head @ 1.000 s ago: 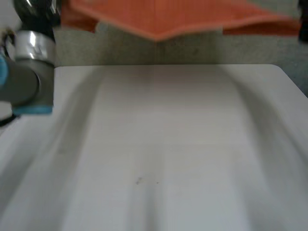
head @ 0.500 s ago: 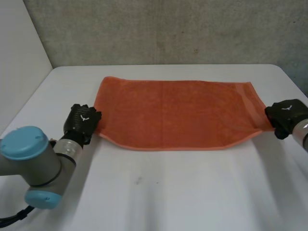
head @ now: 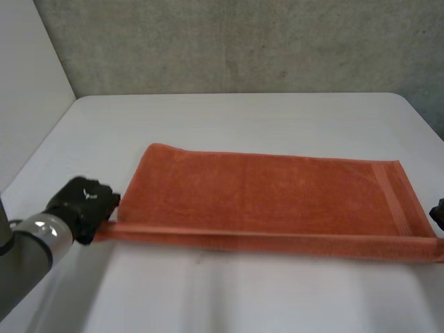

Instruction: Fold the laundry

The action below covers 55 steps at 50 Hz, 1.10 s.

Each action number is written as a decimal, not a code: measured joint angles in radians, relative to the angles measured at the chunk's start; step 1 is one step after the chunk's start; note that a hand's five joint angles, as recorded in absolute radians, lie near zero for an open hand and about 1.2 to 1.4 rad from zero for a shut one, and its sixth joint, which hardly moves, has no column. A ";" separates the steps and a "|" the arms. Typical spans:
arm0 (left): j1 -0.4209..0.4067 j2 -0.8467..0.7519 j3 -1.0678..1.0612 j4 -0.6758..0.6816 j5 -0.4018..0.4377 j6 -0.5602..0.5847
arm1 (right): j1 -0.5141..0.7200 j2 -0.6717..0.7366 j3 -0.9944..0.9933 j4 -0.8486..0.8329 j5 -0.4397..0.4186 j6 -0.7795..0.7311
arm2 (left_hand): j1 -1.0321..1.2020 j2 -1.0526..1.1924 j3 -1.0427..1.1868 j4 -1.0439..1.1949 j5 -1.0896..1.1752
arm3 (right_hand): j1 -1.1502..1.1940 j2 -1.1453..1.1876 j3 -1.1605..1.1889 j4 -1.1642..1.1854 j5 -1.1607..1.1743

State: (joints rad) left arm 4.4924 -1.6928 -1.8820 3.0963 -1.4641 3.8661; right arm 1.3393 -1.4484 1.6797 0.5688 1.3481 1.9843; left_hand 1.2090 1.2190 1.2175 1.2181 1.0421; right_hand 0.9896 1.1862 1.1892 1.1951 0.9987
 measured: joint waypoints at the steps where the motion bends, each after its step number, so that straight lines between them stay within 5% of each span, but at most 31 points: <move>1: -0.002 -0.041 0.027 0.059 -0.001 0.003 | 0.005 0.022 -0.005 -0.042 -0.001 0.018 | 0.000 0.000 0.000 0.000 0.000 | 0.000 0.000 0.000 0.000 0.000; 15: -0.022 -0.379 0.274 0.382 -0.005 0.006 | 0.113 0.276 -0.130 -0.279 0.031 0.204 | 0.000 0.000 0.000 0.000 0.001 | 0.000 0.000 0.000 0.000 0.000; 31: -0.027 -0.440 0.341 0.422 0.002 0.004 | 0.143 0.321 -0.167 -0.396 0.045 0.249 | 0.000 0.000 0.000 0.000 0.001 | 0.000 0.000 0.000 0.000 0.000; 37: -0.030 -0.481 0.511 0.514 0.000 -0.007 | 0.194 0.348 -0.345 -0.570 0.059 0.342 | 0.000 0.000 0.000 0.000 0.001 | 0.000 0.000 0.000 0.000 0.000; 47: -0.071 -0.364 0.788 0.888 -0.039 -0.135 | 0.260 0.265 -0.638 -0.985 0.156 0.632 | 0.002 0.000 0.000 0.000 0.001 | 0.000 0.000 0.000 0.000 0.000; 55: -0.087 -0.229 0.708 0.970 -0.074 -0.202 | 0.255 0.109 -0.519 -1.093 0.160 0.756 | 0.002 0.000 0.000 0.000 0.001 | 0.000 0.000 0.000 0.000 0.000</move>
State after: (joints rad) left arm 4.4053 -1.9214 -1.1739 4.0659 -1.5377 3.6644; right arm 1.5947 -1.3395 1.1611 -0.5242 1.5076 2.7399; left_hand 1.2112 1.2191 1.2176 1.2182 1.0427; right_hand 0.9896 1.1862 1.1892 1.1952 0.9986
